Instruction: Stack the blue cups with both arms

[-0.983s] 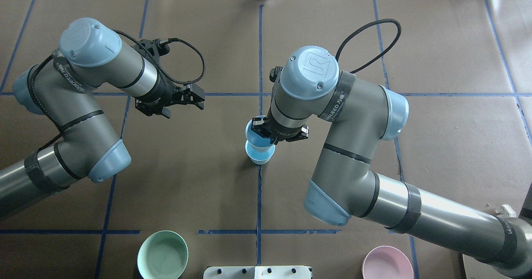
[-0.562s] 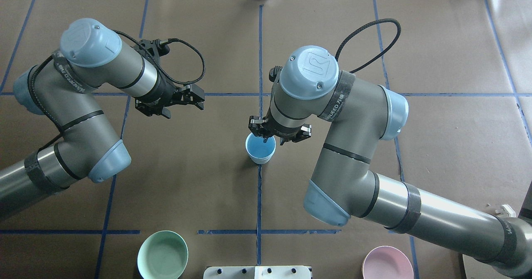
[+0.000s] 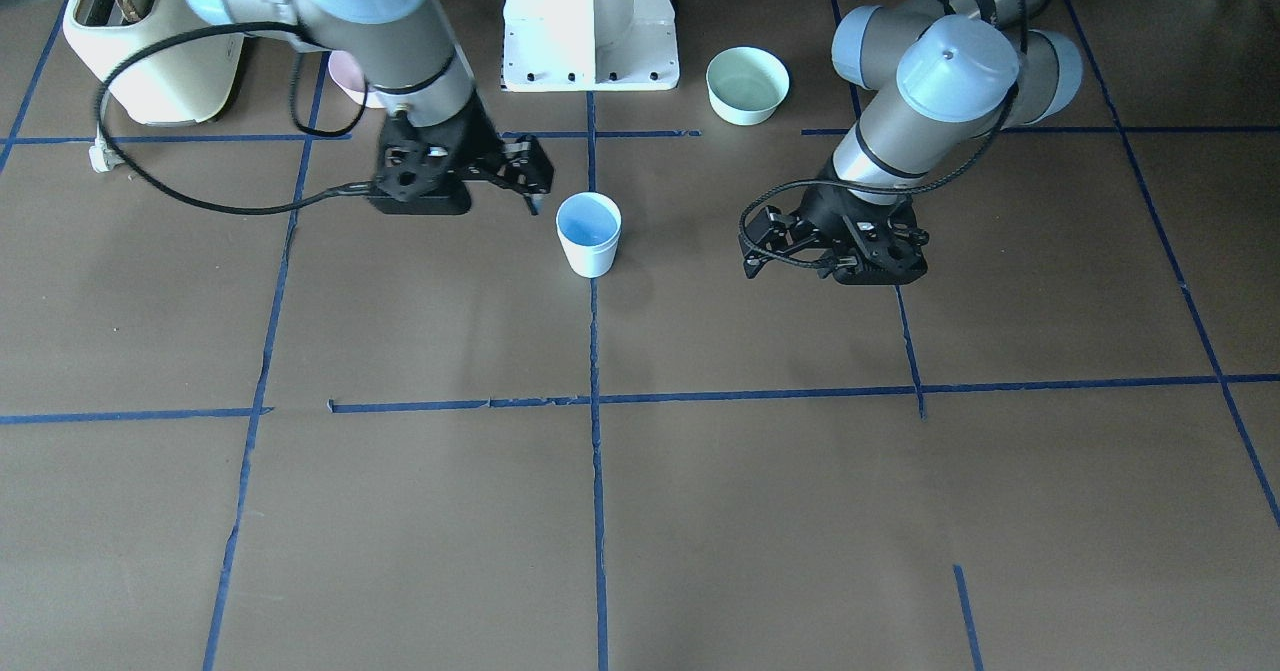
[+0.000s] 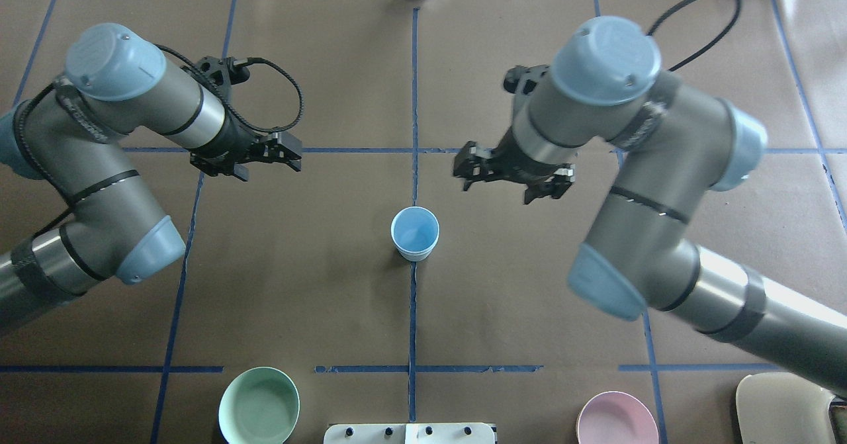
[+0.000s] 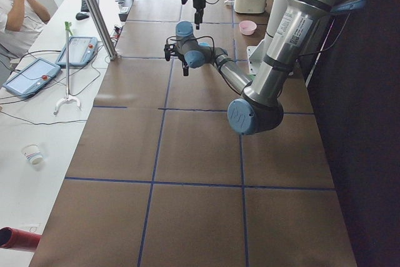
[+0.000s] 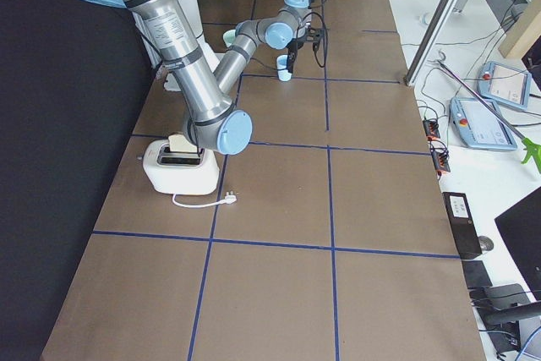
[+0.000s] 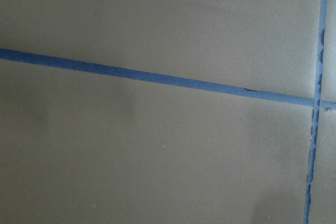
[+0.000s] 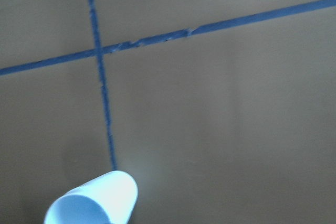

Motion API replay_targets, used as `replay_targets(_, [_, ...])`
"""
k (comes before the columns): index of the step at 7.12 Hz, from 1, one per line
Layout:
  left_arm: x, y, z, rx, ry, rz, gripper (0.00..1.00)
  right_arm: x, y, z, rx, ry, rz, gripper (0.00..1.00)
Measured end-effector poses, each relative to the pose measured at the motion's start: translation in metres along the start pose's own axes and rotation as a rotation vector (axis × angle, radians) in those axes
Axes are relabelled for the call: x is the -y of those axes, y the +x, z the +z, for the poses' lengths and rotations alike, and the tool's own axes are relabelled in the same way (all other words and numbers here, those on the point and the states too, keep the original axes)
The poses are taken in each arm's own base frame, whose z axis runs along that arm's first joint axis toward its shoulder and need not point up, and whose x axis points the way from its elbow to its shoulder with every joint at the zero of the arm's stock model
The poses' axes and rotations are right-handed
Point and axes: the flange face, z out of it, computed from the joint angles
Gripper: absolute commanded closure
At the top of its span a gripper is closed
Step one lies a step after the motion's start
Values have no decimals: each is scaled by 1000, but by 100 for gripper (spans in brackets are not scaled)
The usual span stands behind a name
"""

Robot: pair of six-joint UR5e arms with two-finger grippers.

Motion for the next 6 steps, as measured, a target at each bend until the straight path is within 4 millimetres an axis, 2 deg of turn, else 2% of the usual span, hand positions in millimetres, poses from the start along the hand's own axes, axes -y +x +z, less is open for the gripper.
replay_targets(1, [17, -53, -23, 14, -9, 58, 0, 27, 68, -21, -23, 12, -42, 0])
replay_targets(3, [53, -198, -89, 47, -6, 204, 0, 76, 213, -52, -101, 21, -181, 0])
replay_targets(5, [74, -331, -150, 126, 20, 330, 0, 116, 347, -86, -126, 3, -289, 0])
replay_targets(6, [80, -388, -176, 168, 3, 377, 0, 133, 411, -98, -134, -5, -337, 0])
